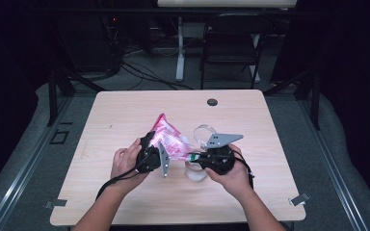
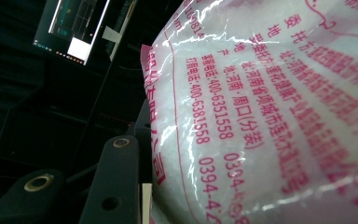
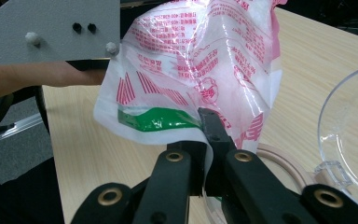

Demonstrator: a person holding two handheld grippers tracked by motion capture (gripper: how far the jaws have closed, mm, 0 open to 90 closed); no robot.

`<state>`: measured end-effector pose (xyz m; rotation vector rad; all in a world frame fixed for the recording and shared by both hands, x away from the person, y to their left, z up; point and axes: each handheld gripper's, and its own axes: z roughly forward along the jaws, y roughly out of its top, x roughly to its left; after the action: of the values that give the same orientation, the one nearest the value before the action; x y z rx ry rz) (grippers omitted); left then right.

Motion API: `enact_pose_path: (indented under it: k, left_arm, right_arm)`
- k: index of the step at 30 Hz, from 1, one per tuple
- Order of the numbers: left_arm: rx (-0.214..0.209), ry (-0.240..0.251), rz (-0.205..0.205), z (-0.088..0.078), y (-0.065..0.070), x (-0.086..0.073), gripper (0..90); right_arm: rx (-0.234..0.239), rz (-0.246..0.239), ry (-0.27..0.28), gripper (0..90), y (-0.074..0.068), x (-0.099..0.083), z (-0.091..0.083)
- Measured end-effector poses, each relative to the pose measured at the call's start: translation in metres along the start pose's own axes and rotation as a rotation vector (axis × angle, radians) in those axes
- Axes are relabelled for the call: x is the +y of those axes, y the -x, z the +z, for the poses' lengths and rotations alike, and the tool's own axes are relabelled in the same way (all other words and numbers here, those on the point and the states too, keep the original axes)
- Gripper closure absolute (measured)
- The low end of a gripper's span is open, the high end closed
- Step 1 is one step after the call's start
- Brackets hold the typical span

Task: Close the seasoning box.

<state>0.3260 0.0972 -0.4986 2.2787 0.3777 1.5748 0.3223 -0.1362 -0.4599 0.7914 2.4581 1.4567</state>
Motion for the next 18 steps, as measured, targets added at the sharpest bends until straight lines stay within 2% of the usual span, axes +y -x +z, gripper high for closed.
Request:
enact_pose_path:
  k: [18]
  left_arm:
    - [0.009, 0.007, 0.064, -0.0024, -0.0005, 0.0077, 63.0]
  right_arm:
    - [-0.026, -0.004, 0.006, 89.8, 0.0053, 0.0005, -0.0064]
